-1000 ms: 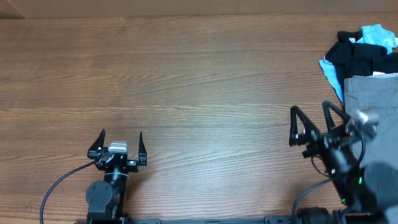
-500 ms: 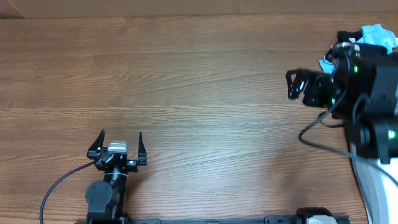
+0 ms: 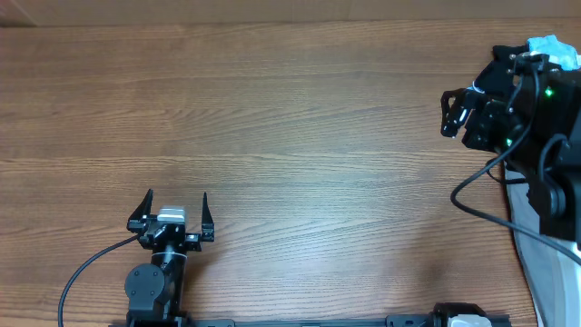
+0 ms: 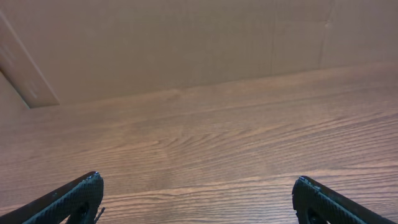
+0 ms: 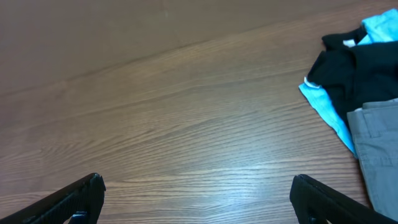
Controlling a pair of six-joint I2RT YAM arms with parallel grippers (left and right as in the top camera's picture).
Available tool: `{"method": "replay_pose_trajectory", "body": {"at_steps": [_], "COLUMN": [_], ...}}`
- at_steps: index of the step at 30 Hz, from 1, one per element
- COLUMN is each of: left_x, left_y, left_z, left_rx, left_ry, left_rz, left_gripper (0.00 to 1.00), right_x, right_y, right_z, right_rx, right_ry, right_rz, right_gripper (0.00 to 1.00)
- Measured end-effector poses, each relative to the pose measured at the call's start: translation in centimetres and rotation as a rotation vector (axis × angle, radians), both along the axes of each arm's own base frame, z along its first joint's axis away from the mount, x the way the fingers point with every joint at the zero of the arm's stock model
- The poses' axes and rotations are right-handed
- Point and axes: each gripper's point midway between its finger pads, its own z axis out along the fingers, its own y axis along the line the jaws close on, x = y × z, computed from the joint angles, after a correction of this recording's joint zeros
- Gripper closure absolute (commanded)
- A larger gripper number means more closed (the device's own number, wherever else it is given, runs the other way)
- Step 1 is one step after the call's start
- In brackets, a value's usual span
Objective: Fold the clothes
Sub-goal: 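Reach the right gripper toward the grey shorts on the clothes pile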
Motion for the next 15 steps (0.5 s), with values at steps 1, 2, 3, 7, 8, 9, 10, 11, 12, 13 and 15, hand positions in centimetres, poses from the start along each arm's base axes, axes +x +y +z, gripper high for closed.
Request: {"method": "replay_pose_trajectory", "body": {"at_steps": [1,2,3,7,8,9,10,11,12,13,15], "left_x": [0.0,0.0,0.0,0.0,0.0,0.0,0.0,0.0,0.0,0.0,0.0], "left_y": [0.0,0.0,0.0,0.0,0.0,0.0,0.0,0.0,0.0,0.0,0.0], "left_z": [0.0,0.0,0.0,0.0,0.0,0.0,0.0,0.0,0.0,0.0,0.0], "left_rx": [0.0,0.0,0.0,0.0,0.0,0.0,0.0,0.0,0.0,0.0,0.0], "left_ry": [0.0,0.0,0.0,0.0,0.0,0.0,0.0,0.0,0.0,0.0,0.0], "left_rz": [0.0,0.0,0.0,0.0,0.0,0.0,0.0,0.0,0.0,0.0,0.0], "left_gripper": [0.0,0.0,0.0,0.0,0.0,0.0,0.0,0.0,0.0,0.0,0.0], "right_x": [-0.2,-0.3,-0.4,-0.2,-0.1,0.0,0.1,0.3,0.4,0.7,1.3], "right_y": [0.0,0.0,-0.1,-1.4,-1.9,-2.4,-2.9,-3.4,-3.8,-4.2,-4.9], "right_z": [0.1,0.1,0.1,-0.4,-0.6,-0.8,-1.1,-1.5,-1.9,-2.3,-3.1], "right_rx": [-0.001,-0.002,-0.005,-0.051,-0.064,-0.079,-0.093,-0.108,-0.122,-0.135,-0.159], "right_ry": [-0.001,0.0,0.003,0.02,0.027,0.035,0.047,0.062,0.078,0.092,0.12], "right_rz": [0.0,-0.001,-0.003,-0.063,-0.087,-0.113,-0.139,-0.167,-0.187,-0.204,-0.233], "right_gripper": [0.0,0.0,0.0,0.0,0.0,0.0,0.0,0.0,0.0,0.0,0.0]}}
